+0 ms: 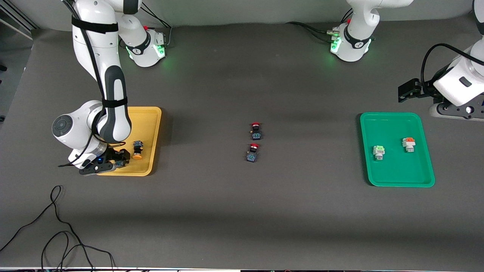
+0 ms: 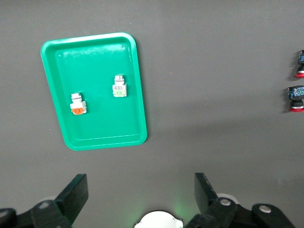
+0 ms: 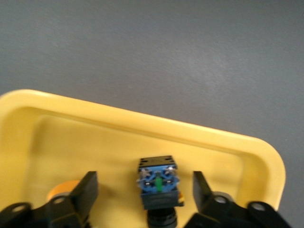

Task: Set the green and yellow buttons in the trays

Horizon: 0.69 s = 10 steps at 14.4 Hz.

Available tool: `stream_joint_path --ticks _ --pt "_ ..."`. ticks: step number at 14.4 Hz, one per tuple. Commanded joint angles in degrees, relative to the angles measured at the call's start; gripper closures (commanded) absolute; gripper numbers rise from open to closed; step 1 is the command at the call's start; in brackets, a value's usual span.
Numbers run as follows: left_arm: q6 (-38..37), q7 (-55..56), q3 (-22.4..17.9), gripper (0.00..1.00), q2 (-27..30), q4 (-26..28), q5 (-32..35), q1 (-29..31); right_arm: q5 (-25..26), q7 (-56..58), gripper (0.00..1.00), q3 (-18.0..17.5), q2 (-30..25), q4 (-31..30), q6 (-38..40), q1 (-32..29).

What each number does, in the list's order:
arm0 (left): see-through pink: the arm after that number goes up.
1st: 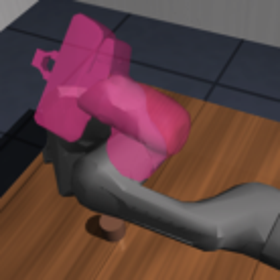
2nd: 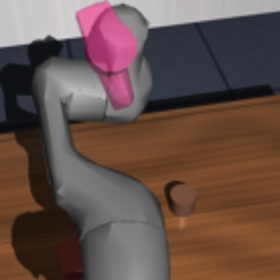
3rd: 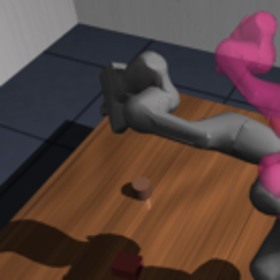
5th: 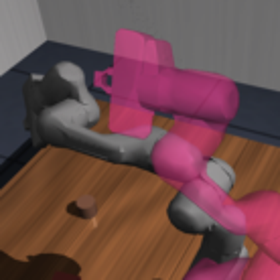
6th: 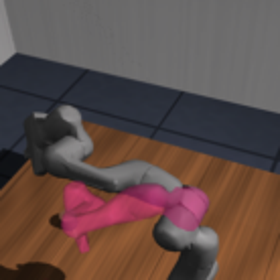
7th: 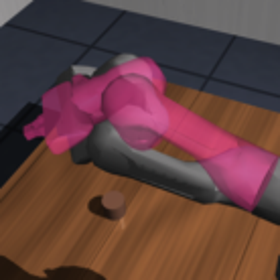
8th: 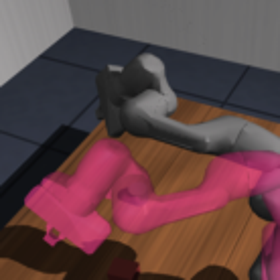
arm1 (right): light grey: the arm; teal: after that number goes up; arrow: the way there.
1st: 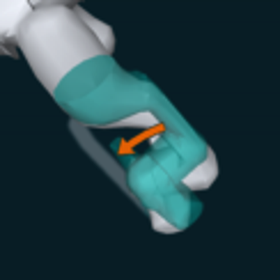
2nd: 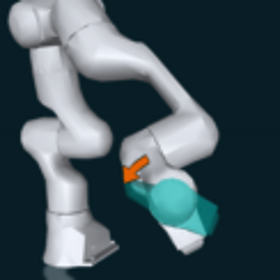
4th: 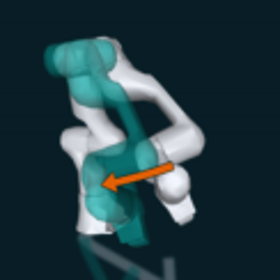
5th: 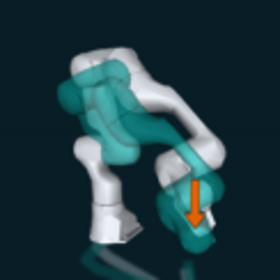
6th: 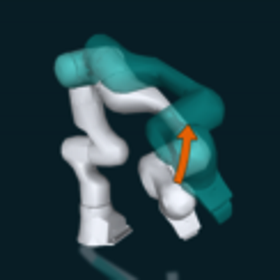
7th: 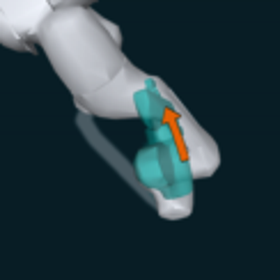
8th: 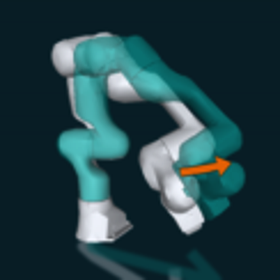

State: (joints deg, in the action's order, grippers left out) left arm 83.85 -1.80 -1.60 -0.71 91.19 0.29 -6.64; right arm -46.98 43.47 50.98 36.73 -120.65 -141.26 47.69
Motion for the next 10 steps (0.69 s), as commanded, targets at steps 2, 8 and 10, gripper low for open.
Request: stream_joint_path --ticks 2,8,10 --pt "0.35 0.48 -0.51 0.0 1.06 1.18 -0.64 -0.56 6.5 -8.01 0.0 11.99 -5.18 4.86 14.12 7.47" --pt "0.0 0.3 -0.51 0.0 0.8 0.57 -1.86 -0.56 15.49 -19.54 0.0 27.83 -5.45 24.55 43.49 15.31" --pt "-0.62 -0.05 -0.51 0.0 0.89 0.74 -1.87 -0.56 16.48 -22.1 0.0 30.91 -5.45 31.14 52.09 15.76"
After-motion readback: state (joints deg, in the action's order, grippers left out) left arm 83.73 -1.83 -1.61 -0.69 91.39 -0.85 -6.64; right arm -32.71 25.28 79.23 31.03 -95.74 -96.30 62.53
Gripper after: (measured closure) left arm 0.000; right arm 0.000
